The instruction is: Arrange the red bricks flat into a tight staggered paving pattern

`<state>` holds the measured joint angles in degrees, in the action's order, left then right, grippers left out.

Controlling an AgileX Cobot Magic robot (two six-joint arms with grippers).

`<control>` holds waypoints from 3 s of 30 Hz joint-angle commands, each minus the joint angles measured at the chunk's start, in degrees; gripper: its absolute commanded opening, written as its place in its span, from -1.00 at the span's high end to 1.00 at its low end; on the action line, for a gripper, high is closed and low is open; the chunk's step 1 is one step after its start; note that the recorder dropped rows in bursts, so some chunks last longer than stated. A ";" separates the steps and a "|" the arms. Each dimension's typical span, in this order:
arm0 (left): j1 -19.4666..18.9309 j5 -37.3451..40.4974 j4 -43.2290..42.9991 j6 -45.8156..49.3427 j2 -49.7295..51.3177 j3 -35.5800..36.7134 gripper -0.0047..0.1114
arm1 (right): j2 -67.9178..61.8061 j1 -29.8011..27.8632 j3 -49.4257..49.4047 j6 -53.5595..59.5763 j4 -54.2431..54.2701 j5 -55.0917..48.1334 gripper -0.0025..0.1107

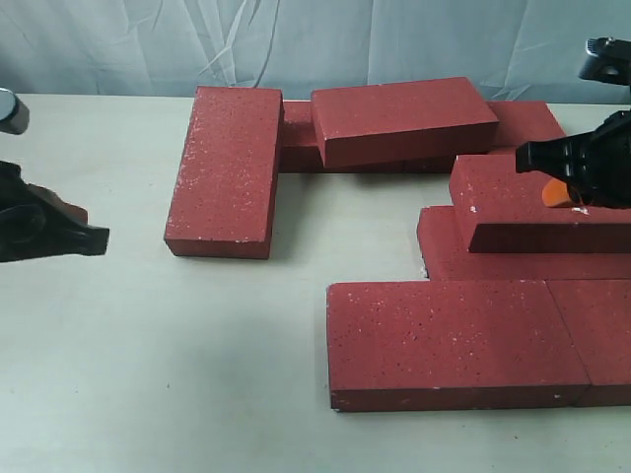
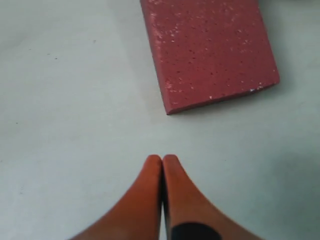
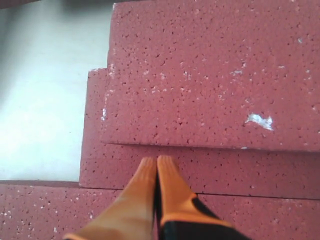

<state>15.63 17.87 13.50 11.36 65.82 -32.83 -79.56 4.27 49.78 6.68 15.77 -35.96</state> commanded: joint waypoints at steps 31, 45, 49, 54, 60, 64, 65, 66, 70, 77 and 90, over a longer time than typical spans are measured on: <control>16.59 17.21 11.09 2.66 33.09 -33.58 0.92 | -8.72 -0.29 16.48 0.16 -2.59 1.77 0.97; 16.59 26.04 9.04 -3.29 41.54 -45.14 0.92 | -15.27 -9.89 22.63 0.40 0.39 -1.23 0.97; 16.59 29.54 4.45 -7.55 43.87 -48.24 0.92 | -15.47 -14.72 22.63 0.40 1.90 -0.73 0.97; 17.29 29.76 0.77 -7.84 44.18 -50.96 0.92 | -16.63 -20.51 22.52 0.40 1.77 -0.73 0.97; 18.46 25.67 0.08 -7.84 44.18 -52.74 0.92 | -18.97 -24.47 22.52 0.40 1.04 0.26 0.97; 19.36 23.31 2.74 -7.56 45.35 -53.83 0.92 | -20.27 -24.92 22.52 0.40 -3.29 0.70 0.97; 19.76 23.51 3.02 -7.56 46.05 -54.57 0.92 | -20.62 -24.92 22.52 0.40 -5.52 0.70 0.97; 20.10 24.15 3.33 -7.25 46.59 -55.05 0.92 | -20.76 -24.92 22.52 -0.14 -7.98 0.70 0.97; 21.89 25.47 5.34 -4.81 49.26 -57.65 0.92 | -21.07 -24.92 22.52 -8.57 -18.17 0.53 0.97; 23.35 24.44 10.70 -2.69 55.86 -64.93 0.92 | -22.52 -24.92 22.52 -10.64 -21.69 0.99 0.97; 23.95 22.60 24.03 4.19 63.47 -72.91 0.92 | -26.90 -24.81 22.52 -2.95 -10.09 -0.63 0.97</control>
<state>39.22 41.35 33.46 13.48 128.52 -104.98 -106.01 -20.28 72.01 -0.74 1.22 -35.91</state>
